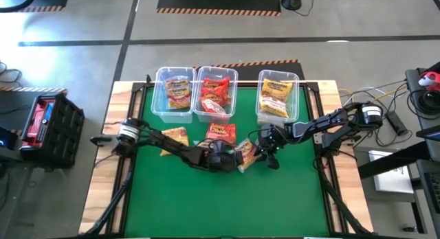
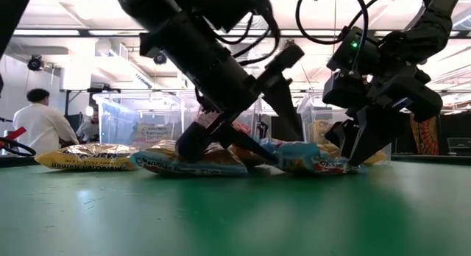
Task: Sort Maruchan noodles
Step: Put the right blue noodle pack into the top left transparent bin
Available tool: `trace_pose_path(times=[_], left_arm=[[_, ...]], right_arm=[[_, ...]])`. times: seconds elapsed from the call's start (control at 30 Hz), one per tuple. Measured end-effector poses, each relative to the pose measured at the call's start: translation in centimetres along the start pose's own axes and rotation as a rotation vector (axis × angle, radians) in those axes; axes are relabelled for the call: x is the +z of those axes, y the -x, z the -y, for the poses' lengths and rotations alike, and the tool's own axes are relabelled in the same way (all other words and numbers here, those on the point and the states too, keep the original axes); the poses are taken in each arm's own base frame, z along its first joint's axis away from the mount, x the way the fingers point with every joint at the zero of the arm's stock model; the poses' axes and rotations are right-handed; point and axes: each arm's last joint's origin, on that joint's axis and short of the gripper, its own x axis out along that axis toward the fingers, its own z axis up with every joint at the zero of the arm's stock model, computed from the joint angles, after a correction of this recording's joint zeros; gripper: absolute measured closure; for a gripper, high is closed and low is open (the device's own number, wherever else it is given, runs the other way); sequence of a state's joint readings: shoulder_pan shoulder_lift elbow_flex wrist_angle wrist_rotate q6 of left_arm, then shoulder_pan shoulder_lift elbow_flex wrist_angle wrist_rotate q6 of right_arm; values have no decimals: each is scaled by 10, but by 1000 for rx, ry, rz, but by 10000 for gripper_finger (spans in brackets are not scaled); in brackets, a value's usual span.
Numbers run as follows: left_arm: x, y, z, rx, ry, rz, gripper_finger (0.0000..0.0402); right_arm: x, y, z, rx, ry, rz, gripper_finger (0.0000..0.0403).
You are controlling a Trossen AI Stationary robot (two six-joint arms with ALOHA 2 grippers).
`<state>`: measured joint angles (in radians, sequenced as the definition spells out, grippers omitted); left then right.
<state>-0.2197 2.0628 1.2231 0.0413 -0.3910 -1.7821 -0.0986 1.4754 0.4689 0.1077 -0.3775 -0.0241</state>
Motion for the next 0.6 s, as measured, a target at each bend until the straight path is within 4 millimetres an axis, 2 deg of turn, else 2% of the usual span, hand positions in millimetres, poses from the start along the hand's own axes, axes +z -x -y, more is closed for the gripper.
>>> trace_pose_path(times=[0.1,0.3,0.47,0.6], left_arm=[[1,4,7,108,-48,33,202],[-3,16,44,220,-173,49,202],[-19,10,52,265,-189,44,202],[-34,8,52,245,-121,45,202]], right_arm=[[-1,0,0,3,2,3,262],[-9,-1,0,7,28,-20,262],[-10,-1,-1,19,83,-24,262],[-13,-2,-5,51,110,-33,262]])
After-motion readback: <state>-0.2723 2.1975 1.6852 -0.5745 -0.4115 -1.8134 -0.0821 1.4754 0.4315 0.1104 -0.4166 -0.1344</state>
